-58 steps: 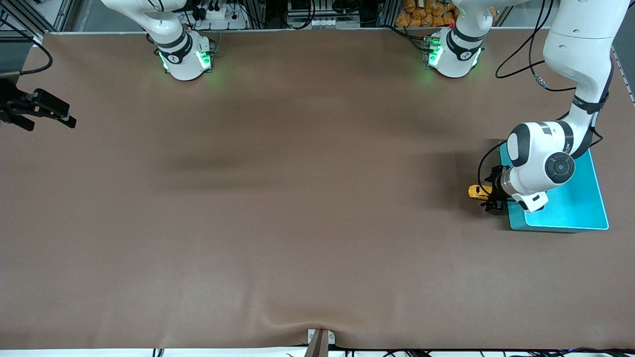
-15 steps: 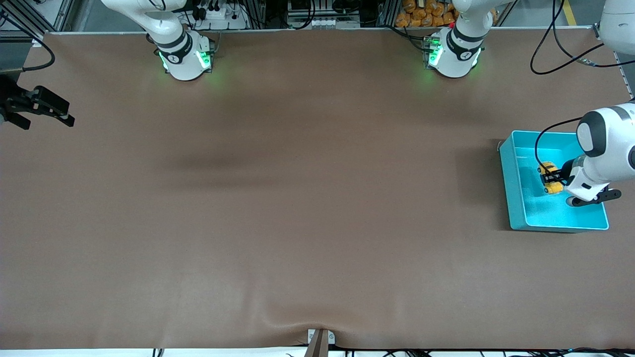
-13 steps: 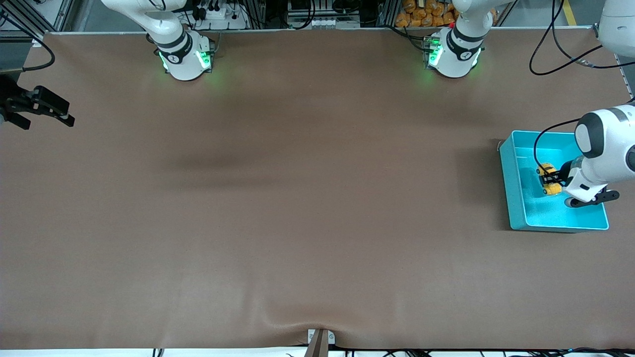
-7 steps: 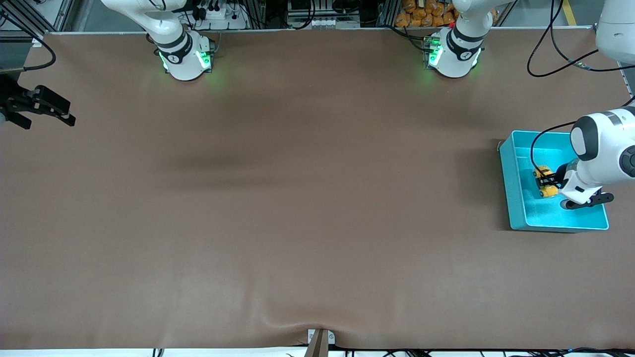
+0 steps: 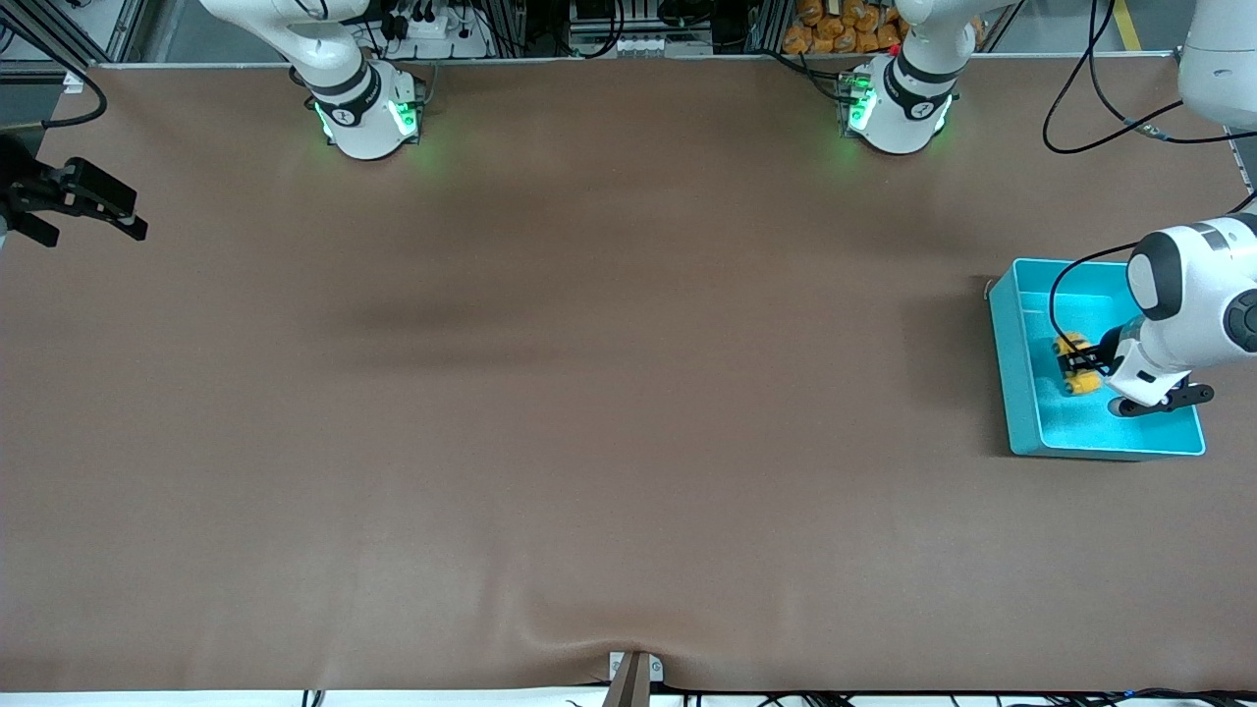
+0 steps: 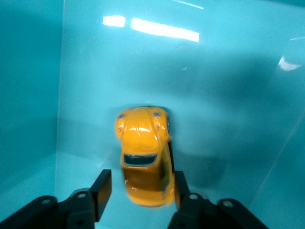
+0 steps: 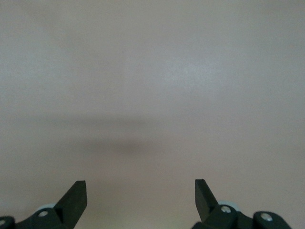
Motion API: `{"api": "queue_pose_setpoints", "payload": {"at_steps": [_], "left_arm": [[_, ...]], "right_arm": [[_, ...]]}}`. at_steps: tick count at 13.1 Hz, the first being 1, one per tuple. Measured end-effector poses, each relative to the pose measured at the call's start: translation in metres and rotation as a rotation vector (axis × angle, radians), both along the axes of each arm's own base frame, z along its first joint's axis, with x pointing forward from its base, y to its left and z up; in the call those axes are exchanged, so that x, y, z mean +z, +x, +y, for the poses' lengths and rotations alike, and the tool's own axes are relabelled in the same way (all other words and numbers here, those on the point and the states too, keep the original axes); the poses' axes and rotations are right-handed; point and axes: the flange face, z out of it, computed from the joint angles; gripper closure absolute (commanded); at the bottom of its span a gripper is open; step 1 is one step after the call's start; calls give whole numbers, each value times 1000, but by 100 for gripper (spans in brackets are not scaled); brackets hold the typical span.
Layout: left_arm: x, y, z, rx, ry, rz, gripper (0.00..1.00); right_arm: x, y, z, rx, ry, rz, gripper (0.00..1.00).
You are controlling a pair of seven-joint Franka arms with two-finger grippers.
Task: Wind and store yellow beetle car
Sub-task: 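Lower the car into the teal box and open the left gripper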
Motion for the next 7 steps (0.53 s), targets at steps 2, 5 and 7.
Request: {"api": "queue_pose_setpoints", "payload": {"at_steps": [2, 5, 7], "left_arm": [[5, 4, 0, -1, 4, -14, 0], [26, 16, -2, -10, 16, -59, 0], [50, 26, -10, -27, 28, -99, 0]], "right_arm": [[0, 0, 0, 0, 0, 0, 0], [0, 0, 0, 0, 0, 0, 0], [0, 0, 0, 1, 0, 0, 0]]}}
